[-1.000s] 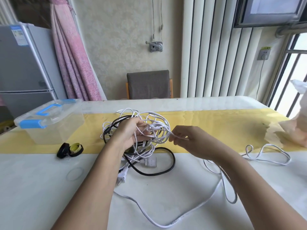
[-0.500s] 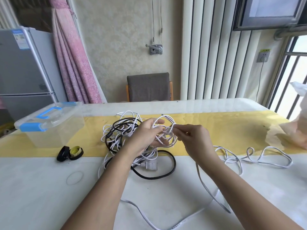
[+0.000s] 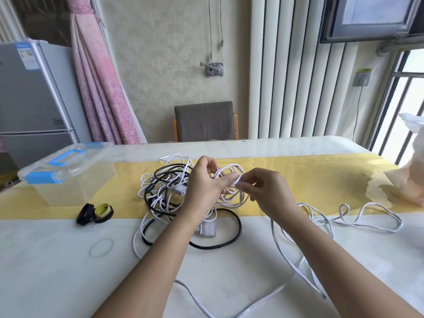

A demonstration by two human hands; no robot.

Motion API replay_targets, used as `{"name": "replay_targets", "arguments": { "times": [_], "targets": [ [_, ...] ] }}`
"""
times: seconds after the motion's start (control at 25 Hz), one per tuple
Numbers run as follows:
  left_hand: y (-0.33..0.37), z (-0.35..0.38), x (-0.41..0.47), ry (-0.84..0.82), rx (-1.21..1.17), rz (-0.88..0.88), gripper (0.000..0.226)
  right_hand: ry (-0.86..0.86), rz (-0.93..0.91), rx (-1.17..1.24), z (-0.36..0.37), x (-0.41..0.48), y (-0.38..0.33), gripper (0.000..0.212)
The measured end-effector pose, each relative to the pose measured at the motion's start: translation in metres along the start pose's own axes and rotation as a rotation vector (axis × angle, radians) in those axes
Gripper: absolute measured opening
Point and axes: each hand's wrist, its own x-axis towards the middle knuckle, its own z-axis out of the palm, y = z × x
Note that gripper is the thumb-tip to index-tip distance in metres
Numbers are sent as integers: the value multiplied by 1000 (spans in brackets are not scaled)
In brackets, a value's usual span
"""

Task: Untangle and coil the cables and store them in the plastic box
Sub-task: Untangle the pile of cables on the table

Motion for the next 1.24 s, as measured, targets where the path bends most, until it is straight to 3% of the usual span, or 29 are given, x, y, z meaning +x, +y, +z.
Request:
{"name": "replay_targets", "arguments": {
  "times": [0.08,0.2,0.44,0.52,0.68,0.72,0.84,0.92,1.08,1.16,1.24],
  "targets": [
    [2,-2,0,-17,24,77,29,4,37,44,-2,-1,0,4],
    [0,-16,4,9,315,301,29,-48,77,27,-3,-1,-2,6],
    [-12,-44,19,341,467,518,32,-451,206,-50,-2,-3,-5,32],
    [-8,-44,17,333,441,438,39,-448,288,26,-3,-4,-3,27],
    [-4,-29,6,-279,468,30,52,-411,285,-23,-2,-2,0,21],
    [-7,-25,4,-356,477,-33,50,-397,281,-38,-1,-2,1,22],
    [-13,-19,7,-305,475,-50,27,-328,247,-90,-1,-2,1,17],
    [-15,-18,8,-388,365,-88,12,-269,174,-122,-1,-3,-1,14],
    [-14,-21,6,-542,244,-101,24,-155,64,8,-1,-4,-4,22],
    [-10,-17,4,-458,249,-60,22,-127,20,154,-2,-5,-9,20],
    [-11,-11,4,-266,280,7,18,-83,-12,357,-7,-5,-16,18]
  ]
}}
